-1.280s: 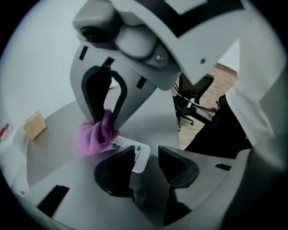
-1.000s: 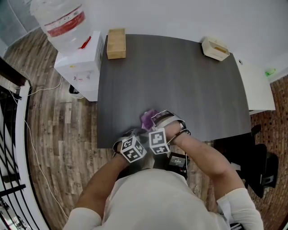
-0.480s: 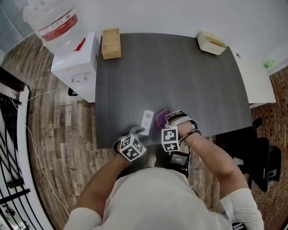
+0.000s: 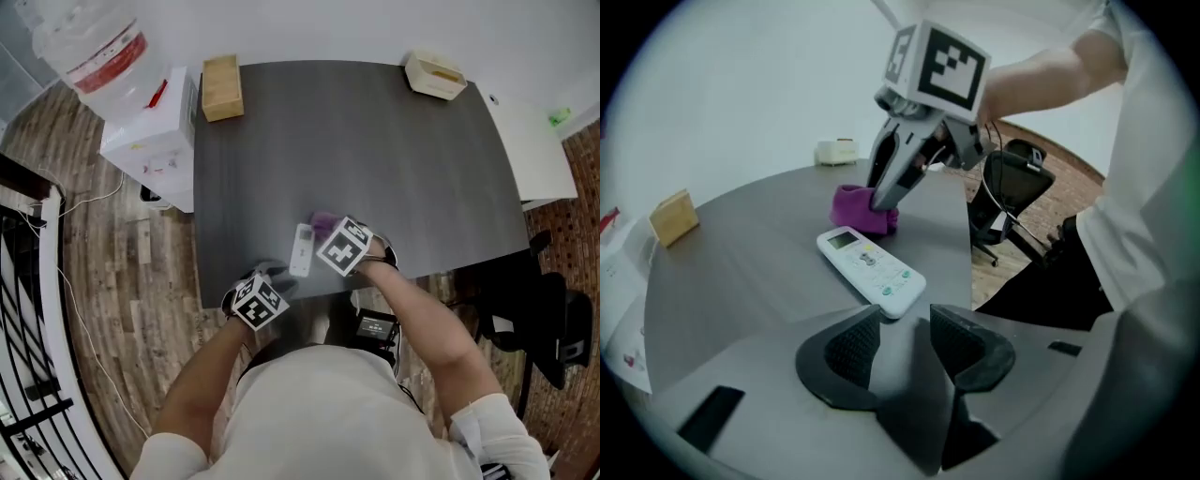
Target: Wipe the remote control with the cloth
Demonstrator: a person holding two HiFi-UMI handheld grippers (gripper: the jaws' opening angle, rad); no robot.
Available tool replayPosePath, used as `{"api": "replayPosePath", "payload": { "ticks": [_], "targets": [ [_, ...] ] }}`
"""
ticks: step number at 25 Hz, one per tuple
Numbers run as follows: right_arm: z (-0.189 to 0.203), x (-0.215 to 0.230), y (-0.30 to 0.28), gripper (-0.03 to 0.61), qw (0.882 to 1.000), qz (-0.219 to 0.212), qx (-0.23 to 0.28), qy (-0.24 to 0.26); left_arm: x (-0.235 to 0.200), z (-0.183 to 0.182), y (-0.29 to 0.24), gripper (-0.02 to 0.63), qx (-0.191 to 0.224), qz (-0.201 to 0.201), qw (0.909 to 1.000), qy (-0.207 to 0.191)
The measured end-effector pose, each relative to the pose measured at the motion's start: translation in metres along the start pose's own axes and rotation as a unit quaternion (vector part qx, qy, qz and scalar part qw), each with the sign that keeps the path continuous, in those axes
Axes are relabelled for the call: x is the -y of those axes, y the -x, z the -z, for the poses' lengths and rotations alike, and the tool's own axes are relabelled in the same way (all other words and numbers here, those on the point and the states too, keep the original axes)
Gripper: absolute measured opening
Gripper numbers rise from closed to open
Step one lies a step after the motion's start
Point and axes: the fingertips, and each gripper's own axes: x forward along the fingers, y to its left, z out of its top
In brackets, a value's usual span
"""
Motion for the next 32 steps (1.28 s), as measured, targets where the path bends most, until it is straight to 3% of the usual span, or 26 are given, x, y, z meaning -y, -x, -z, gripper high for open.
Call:
{"api": "replayPosePath", "payload": {
  "ticks": [4, 14, 21, 24, 27, 29, 31, 32],
  "targets": [
    [0.006, -0.028, -0.001, 0.073, 0.999, -0.019, -0.004, 0.037, 0.008, -0.001, -0.008, 0.161, -0.008, 0.006, 0.9999, -0.01],
    [0.04, -0.092, 0.02, 0.074, 0.993, -0.117, -0.006, 0.029, 0.007, -0.004, -0.013, 0.161, -0.012, 0.01, 0.9998, -0.013],
    [0.069, -0.131, 0.045, 0.072, 0.977, -0.203, -0.007, 0.064, 0.008, -0.005, -0.013, 0.161, -0.006, 0.011, 0.9999, 0.003],
    [0.067, -0.123, 0.054, 0.074, 0.977, -0.196, -0.001, 0.087, 0.012, -0.004, -0.012, 0.161, -0.002, 0.018, 0.9998, 0.006],
    [0.054, -0.094, 0.056, 0.074, 0.986, -0.145, 0.008, 0.081, 0.012, -0.006, -0.003, 0.161, 0.018, 0.017, 0.9997, 0.006],
    [0.05, -0.073, 0.054, 0.072, 0.992, -0.112, 0.013, 0.056, 0.005, -0.012, 0.007, 0.161, 0.03, 0.007, 0.9991, -0.03],
    [0.05, -0.057, 0.052, 0.074, 0.995, -0.095, 0.018, 0.023, -0.007, -0.021, 0.016, 0.162, 0.025, 0.0, 0.9929, -0.116],
    [0.051, -0.052, 0.052, 0.074, 0.996, -0.092, 0.02, 0.006, -0.013, -0.026, 0.019, 0.163, 0.015, 0.001, 0.9853, -0.17]
  ]
}}
